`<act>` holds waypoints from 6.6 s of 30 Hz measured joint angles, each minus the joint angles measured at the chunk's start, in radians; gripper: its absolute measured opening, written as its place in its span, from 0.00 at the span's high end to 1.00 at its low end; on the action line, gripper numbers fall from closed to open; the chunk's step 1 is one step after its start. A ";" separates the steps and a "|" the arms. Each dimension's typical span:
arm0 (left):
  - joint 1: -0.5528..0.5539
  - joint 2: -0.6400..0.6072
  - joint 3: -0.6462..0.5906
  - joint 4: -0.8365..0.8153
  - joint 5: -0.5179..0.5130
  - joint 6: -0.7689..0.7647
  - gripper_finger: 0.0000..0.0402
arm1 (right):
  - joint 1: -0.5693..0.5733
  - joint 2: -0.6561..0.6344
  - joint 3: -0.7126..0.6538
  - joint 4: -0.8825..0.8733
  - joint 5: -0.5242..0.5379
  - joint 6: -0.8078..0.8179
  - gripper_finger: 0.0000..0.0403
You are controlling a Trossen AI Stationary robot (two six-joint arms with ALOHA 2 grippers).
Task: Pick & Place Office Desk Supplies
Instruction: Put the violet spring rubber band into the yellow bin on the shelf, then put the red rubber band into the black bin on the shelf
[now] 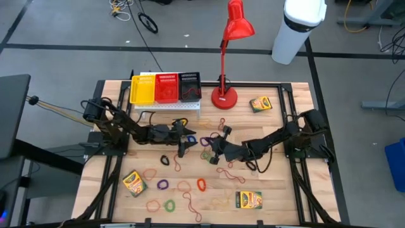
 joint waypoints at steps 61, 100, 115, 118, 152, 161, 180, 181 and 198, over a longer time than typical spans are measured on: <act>-0.120 -0.545 -0.019 -0.490 -0.538 0.131 0.93 | 0.040 0.005 0.000 0.052 0.099 -0.086 0.95; 0.414 -1.072 0.152 -1.215 -0.668 0.146 0.94 | 0.024 0.005 0.000 0.045 0.022 -0.040 0.99; 0.722 -0.869 0.464 -1.721 -0.315 0.018 0.94 | 0.020 0.005 0.000 0.045 0.006 -0.034 0.97; 0.756 -0.813 0.482 -1.753 -0.276 0.039 0.94 | 0.020 0.005 0.000 0.045 0.006 -0.034 0.98; 0.824 -0.708 0.482 -1.838 -0.270 0.076 0.80 | 0.020 0.005 0.000 0.038 0.006 -0.034 0.96; 0.806 -0.755 0.511 -1.839 -0.270 0.100 0.67 | 0.020 0.005 0.000 0.033 0.006 -0.034 0.96; 0.602 -0.975 0.503 -1.783 -0.263 0.170 0.63 | 0.020 0.005 0.000 0.031 0.006 -0.034 0.96; 0.568 -0.992 0.485 -1.756 -0.262 0.170 0.66 | 0.020 0.005 0.000 0.031 0.006 -0.034 0.96; 0.025 -1.064 -0.069 -0.787 -0.262 0.290 0.94 | -0.001 0.005 0.000 0.044 0.000 -0.034 0.96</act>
